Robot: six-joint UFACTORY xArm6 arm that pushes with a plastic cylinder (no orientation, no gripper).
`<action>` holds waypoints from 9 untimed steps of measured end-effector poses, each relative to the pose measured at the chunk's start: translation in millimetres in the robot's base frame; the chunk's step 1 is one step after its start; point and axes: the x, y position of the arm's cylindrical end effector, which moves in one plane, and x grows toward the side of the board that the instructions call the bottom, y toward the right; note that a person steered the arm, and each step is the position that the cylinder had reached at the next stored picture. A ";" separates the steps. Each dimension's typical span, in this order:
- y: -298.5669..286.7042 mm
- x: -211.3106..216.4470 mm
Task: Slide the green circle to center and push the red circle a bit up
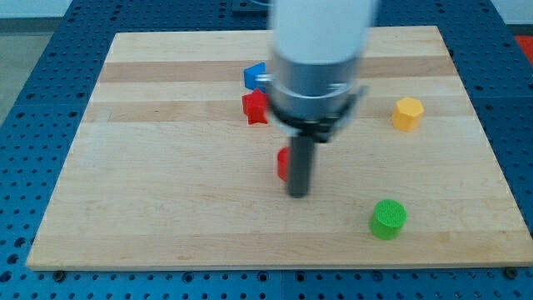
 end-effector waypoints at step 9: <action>80.0 91.6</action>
